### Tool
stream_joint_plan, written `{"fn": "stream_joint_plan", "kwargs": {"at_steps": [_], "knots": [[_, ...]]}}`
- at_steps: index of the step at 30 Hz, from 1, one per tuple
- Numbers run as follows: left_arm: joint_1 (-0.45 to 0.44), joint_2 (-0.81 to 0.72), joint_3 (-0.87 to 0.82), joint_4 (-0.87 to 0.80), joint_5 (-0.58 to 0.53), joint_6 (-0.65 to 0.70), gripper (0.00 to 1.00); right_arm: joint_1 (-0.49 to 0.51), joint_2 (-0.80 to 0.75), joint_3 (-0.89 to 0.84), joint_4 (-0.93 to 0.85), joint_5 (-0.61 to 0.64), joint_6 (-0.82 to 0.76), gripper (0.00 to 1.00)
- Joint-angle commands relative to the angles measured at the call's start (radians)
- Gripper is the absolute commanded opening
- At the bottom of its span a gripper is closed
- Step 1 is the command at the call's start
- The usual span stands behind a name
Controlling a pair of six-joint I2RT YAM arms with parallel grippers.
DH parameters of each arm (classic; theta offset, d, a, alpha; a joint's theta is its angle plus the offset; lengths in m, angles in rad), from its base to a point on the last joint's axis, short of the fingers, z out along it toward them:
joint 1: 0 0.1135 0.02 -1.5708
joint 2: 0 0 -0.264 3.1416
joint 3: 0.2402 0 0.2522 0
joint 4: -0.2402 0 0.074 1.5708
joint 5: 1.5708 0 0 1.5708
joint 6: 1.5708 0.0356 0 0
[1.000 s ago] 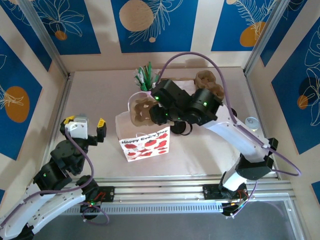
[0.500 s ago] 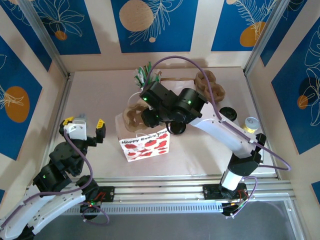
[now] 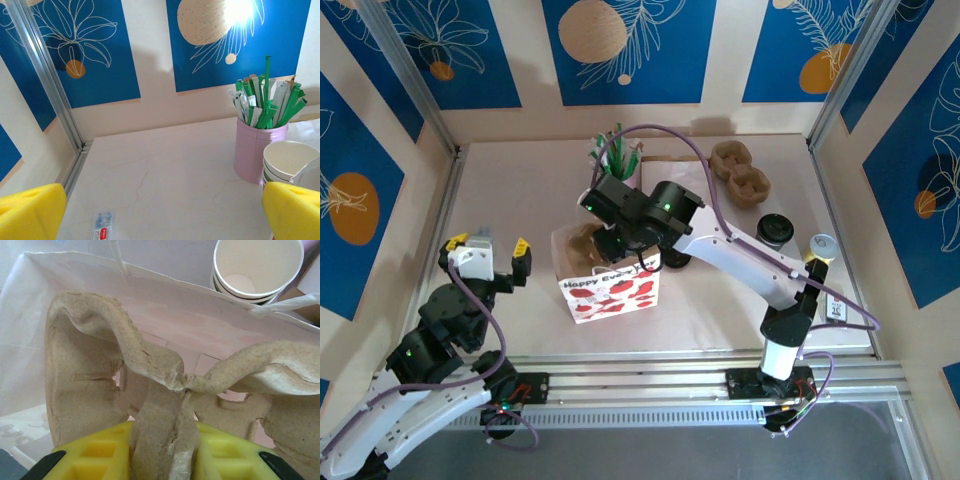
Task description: Pack the takeout coffee
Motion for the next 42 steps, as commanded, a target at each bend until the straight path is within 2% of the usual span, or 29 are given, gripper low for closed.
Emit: {"fn": "stream_joint_plan", "kwargs": {"at_steps": [1, 10, 18, 24, 36, 42], "knots": [[0.003, -0.018, -0.006, 0.037, -0.010, 0.018, 1.00, 0.007, 0.020, 0.007, -0.011, -0.030, -0.008, 0.28], [0.003, -0.021, -0.008, 0.037, -0.008, 0.020, 1.00, 0.037, 0.080, 0.174, -0.065, -0.014, -0.002, 0.28], [0.003, -0.027, -0.010, 0.034, -0.008, 0.021, 1.00, 0.041, 0.107, 0.125, -0.068, 0.011, 0.003, 0.28], [0.004, -0.029, -0.010, 0.037, -0.005, 0.020, 1.00, 0.031, 0.098, 0.059, -0.021, -0.021, 0.022, 0.27], [0.003, -0.029, -0.012, 0.037, -0.002, 0.021, 1.00, 0.060, 0.164, 0.249, -0.098, 0.011, 0.038, 0.28], [0.003, -0.029, -0.013, 0.037, -0.002, 0.023, 1.00, 0.068, 0.164, 0.229, -0.089, 0.011, 0.040, 0.27]]}}
